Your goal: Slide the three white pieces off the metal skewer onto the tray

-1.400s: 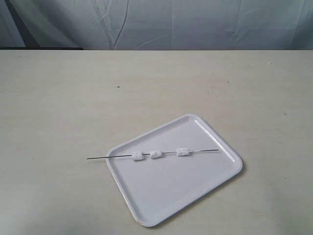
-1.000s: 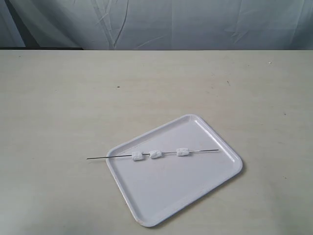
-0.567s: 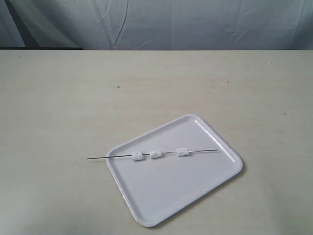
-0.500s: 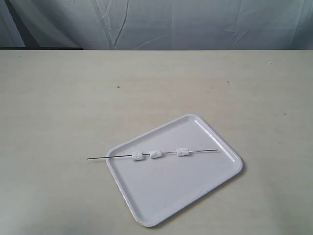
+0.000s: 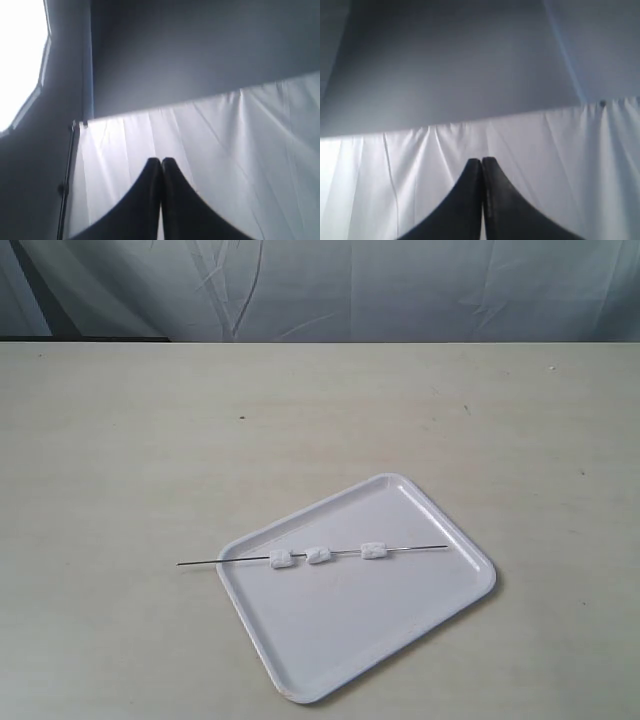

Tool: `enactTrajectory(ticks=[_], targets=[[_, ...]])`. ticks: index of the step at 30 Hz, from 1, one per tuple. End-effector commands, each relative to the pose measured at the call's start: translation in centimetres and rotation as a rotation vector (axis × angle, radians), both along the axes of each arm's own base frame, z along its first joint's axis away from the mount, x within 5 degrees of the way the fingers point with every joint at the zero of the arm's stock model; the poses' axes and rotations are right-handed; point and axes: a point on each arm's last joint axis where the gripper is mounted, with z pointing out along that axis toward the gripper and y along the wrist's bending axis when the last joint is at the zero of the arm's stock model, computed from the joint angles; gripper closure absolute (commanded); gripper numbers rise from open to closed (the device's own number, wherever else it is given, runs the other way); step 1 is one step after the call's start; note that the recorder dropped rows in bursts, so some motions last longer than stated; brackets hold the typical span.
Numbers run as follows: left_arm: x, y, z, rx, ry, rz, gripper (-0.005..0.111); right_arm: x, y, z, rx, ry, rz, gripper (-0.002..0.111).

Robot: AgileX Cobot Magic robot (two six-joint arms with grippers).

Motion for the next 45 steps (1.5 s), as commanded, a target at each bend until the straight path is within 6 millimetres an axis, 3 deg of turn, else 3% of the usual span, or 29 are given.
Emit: enactTrajectory(ticks=[1, 16, 20, 23, 27, 30, 32, 35, 38, 41, 45], targets=[[-1.8, -0.3, 1.0, 0.02, -0.221, -0.03, 0.106, -2.0, -0.3, 1.0, 0.026, -0.246, -0.017, 0.108], [-1.9, -0.3, 1.0, 0.029, -0.232, -0.033, 0.106, -2.4, -1.3, 1.0, 0.146, -0.284, -0.036, 0.108], [-1.5, -1.1, 1.5, 0.057, -0.144, -0.149, 0.106, -2.6, -1.2, 1.4, 0.123, -0.3, -0.041, 0.108], [-1.9, -2.2, 4.1, 0.224, -0.122, -0.107, 0.106, -3.1, -0.1, 4.5, -0.006, -0.266, -0.029, 0.108], [0.1, -2.0, 9.8, 0.191, 0.027, -0.12, 0.106, -1.1, 0.7, 11.1, -0.145, 0.065, -0.042, 0.108], [4.7, -1.4, 13.1, 0.065, 0.344, -0.161, 0.106, 3.0, 0.9, 15.4, -0.177, 0.387, -0.041, 0.108], [8.4, -1.0, 13.6, 0.008, 0.576, -0.135, 0.106, 7.4, 1.3, 15.9, -0.208, 0.709, -0.011, 0.108], [13.4, -0.9, 11.6, -0.043, 0.845, -0.116, 0.106, 13.5, 2.8, 13.8, -0.252, 1.143, 0.085, 0.108], [16.6, -2.1, 8.5, 0.001, 1.018, -0.138, 0.106, 18.3, 4.8, 9.1, -0.314, 1.577, 0.17, 0.108], [18.3, -4.3, 4.8, 0.135, 1.153, -0.254, 0.106, 21.8, 6.4, 4.4, -0.377, 1.846, 0.201, 0.108], [19.4, -7.0, -0.9, 0.306, 1.415, -0.475, 0.106, 24.2, 8.0, -0.7, -0.398, 2.108, 0.252, 0.108]])
